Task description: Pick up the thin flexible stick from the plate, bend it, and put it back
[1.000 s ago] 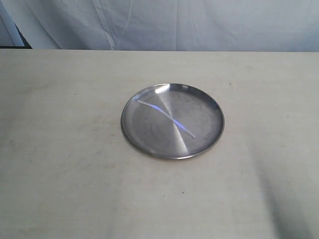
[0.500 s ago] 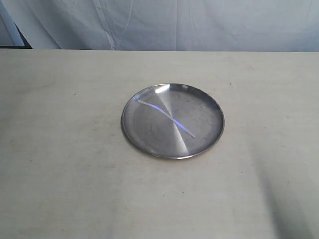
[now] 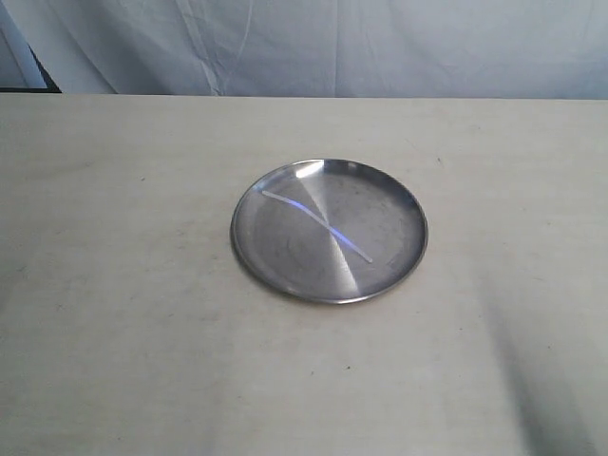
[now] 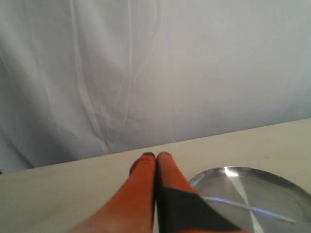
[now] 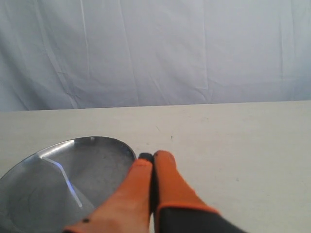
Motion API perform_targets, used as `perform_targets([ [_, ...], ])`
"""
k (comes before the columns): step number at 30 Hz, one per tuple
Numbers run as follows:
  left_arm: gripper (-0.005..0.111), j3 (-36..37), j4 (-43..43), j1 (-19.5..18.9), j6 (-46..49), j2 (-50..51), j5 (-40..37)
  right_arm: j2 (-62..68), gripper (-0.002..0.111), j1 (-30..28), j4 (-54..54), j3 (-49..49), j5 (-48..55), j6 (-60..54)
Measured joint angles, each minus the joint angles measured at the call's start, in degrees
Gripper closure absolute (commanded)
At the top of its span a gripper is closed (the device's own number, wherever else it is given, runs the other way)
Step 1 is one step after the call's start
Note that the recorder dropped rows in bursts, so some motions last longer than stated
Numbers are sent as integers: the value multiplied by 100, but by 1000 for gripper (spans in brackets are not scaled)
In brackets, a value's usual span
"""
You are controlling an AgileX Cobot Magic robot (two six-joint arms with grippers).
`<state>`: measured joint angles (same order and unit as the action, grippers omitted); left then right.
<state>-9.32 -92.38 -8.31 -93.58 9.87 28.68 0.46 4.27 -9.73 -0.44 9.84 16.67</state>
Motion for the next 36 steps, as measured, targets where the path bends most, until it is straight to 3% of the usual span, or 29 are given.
perform_targets([
  [4, 107, 512, 185, -510, -15, -518, 0, 0, 108, 0, 0, 0, 9, 0],
  [8, 107, 854, 241, -753, -31, -884, 0, 0, 108, 0, 0, 0, 9, 0],
  [17, 107, 908, -243, -789, -31, -954, 76, -9, 108, 0, 0, 9, 23, 0],
  [36, 107, 908, -254, -789, -31, -954, 81, -9, 108, 0, 0, 24, 23, 0],
])
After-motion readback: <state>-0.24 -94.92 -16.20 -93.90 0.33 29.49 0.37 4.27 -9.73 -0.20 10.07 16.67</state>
